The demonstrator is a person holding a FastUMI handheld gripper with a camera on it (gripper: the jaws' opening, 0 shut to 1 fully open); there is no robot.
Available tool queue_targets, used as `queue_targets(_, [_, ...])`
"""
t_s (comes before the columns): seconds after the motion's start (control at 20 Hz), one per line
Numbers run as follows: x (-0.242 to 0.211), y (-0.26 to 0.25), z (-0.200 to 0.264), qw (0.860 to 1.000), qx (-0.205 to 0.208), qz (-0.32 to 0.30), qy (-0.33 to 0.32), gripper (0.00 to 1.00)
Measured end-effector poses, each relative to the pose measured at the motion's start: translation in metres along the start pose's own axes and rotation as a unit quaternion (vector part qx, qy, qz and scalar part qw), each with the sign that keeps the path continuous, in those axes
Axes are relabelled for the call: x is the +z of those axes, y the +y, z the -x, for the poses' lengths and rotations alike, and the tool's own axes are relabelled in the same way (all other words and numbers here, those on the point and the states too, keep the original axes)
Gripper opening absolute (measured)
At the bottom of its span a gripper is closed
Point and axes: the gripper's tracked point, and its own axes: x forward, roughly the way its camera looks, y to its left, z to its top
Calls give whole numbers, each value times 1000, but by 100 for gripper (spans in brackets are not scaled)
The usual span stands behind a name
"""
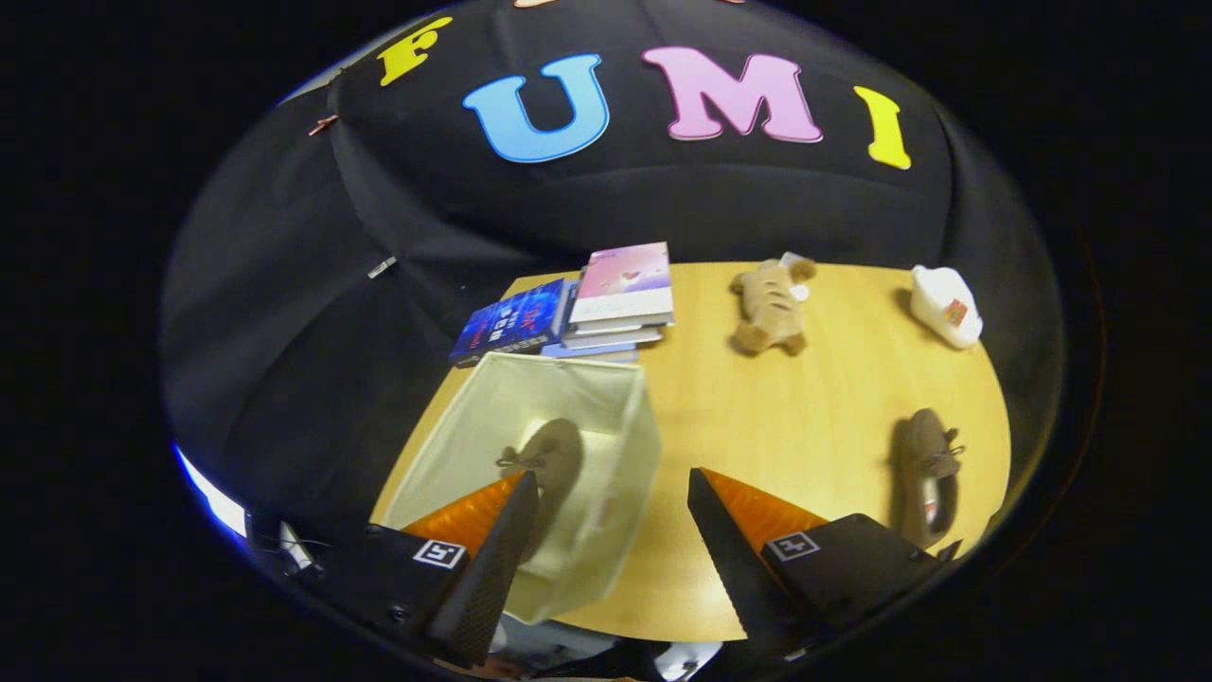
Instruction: Open the storage box then place both shoes into the box .Put the left shoe in first, then the right shoe, with the right side of both shoes facing outward in a uniform manner.
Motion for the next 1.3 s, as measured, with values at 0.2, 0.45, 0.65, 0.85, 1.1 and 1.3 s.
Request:
queue_targets(0.2, [-6,-89,30,998,-50,19,-16,99])
queue_targets(0.45, [-37,-220,50,991,-135,26,-5,99])
queue_targets(0.65, [-66,-309,56,984,-176,0,25,99])
queue_targets(0.85, [-95,-361,45,982,-179,-18,58,99])
queue_targets(1.1, [-121,-390,0,983,-152,-29,97,99])
queue_targets(1.3, [-129,-399,-38,983,-135,-47,114,98])
